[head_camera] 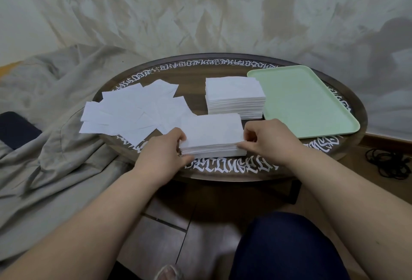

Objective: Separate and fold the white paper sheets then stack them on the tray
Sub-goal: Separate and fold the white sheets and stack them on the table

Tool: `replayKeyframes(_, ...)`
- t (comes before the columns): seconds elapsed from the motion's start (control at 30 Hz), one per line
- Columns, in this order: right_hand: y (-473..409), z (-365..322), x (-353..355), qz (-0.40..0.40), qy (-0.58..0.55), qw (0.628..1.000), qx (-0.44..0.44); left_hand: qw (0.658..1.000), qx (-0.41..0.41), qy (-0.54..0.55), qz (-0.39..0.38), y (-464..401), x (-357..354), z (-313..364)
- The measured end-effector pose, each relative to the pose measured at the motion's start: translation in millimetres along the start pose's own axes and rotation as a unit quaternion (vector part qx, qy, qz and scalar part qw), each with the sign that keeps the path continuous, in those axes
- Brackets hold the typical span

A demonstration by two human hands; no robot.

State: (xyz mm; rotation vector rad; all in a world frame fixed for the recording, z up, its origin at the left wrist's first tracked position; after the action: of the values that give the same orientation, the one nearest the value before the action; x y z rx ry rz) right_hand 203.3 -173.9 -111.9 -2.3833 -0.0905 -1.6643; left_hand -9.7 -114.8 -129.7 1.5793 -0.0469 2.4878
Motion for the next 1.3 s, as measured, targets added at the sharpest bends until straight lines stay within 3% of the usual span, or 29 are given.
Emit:
replayKeyframes(0.23,-2.9,3.1,-3.8,0.008,-0.043,0.999,-0.01,0.999,-0.003,0.002,0.034,-1.2,0.3,1.4)
replayKeyframes(0.47,0.4,4.7,-19.0,-0.058,-0.051,0.996,-0.032,0.997,0.016,0.066,-0.027,-2.0,-13.4,-7.7)
replayKeyframes(0.9,0.1,11.6,-19.0,-0.007,-0.086,0.995,-0.05,0.996,0.023,0.076,-0.027,0.0,-13.7,-9.4)
replayKeyframes(1.07,2.6,14.1,-15.6,-0.023,-0.041,0.998,-0.051,0.999,0.013,0.04,-0.001,2.0,-9.0,-7.6)
replayKeyframes(1.2,-4.8,-1.8,2.0,0.051,0.016,0.998,0.025,0.993,-0.048,0.049,0.093,0.2,12.5,11.4)
replayKeyframes(1.3,-17.0,-15.4,-17.6,-0.027,0.034,0.996,0.075,0.993,-0.109,-0.037,0.038,-9.5,-1.0,35.4)
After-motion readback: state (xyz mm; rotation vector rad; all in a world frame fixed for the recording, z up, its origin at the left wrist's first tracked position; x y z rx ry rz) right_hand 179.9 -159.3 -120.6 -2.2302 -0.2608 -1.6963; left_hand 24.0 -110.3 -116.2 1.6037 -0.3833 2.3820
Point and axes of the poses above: each hand's wrist, its own y-axis away from the middle knuckle, its own x-axis out of the back of the hand, z = x × y, the point moved 8 cm from there along -y, towards the middle knuckle, and after that the axes turned 15 degrees about x, right-handed, at the moved point
